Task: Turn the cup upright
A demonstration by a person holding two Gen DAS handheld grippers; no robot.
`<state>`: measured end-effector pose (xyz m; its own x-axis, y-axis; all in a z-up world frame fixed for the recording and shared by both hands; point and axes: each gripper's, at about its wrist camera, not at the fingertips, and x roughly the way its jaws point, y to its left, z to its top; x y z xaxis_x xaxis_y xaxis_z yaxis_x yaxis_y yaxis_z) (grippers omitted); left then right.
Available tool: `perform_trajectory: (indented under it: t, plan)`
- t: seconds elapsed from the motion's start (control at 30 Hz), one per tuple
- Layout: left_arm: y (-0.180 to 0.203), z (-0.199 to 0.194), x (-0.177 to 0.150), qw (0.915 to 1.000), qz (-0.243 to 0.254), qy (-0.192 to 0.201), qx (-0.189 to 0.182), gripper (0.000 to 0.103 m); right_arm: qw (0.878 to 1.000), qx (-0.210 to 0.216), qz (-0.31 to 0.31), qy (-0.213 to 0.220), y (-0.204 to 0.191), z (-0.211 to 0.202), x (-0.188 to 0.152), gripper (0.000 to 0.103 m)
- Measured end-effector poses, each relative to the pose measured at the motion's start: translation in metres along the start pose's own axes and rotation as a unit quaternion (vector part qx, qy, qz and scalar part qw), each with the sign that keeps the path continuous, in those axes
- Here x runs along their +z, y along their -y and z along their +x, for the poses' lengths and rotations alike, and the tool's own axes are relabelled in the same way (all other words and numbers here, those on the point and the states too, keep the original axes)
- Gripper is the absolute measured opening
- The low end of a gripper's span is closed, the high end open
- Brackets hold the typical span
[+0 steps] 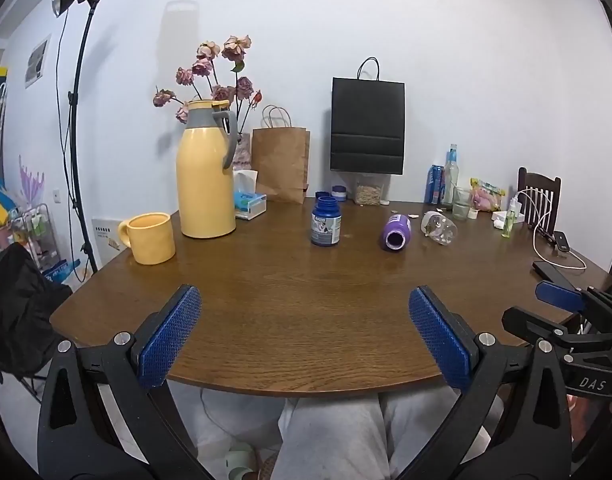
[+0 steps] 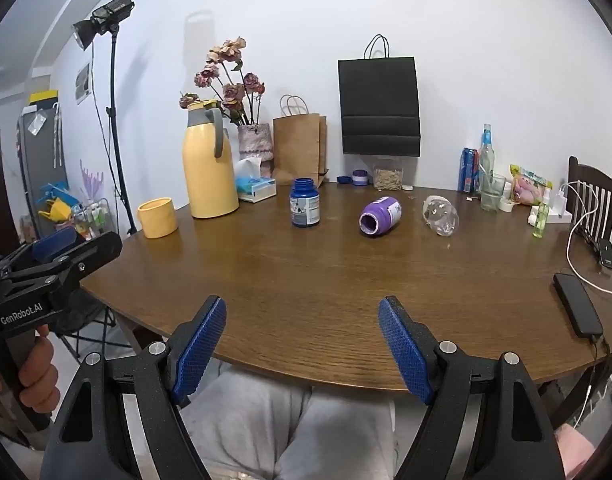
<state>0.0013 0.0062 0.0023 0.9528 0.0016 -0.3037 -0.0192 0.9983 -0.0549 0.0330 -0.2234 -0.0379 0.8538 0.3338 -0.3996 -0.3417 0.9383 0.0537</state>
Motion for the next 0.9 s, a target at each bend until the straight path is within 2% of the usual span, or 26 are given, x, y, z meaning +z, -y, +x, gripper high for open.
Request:
perform_trajectory:
  t: [0.9]
  plan:
    - [0.004,0.0018,-0.0073,0.9999,0.008,-0.005,0.005,0.103,1.0,-0.001,0.01,-0.008,0.0023,0.0029,-0.0022,0.083]
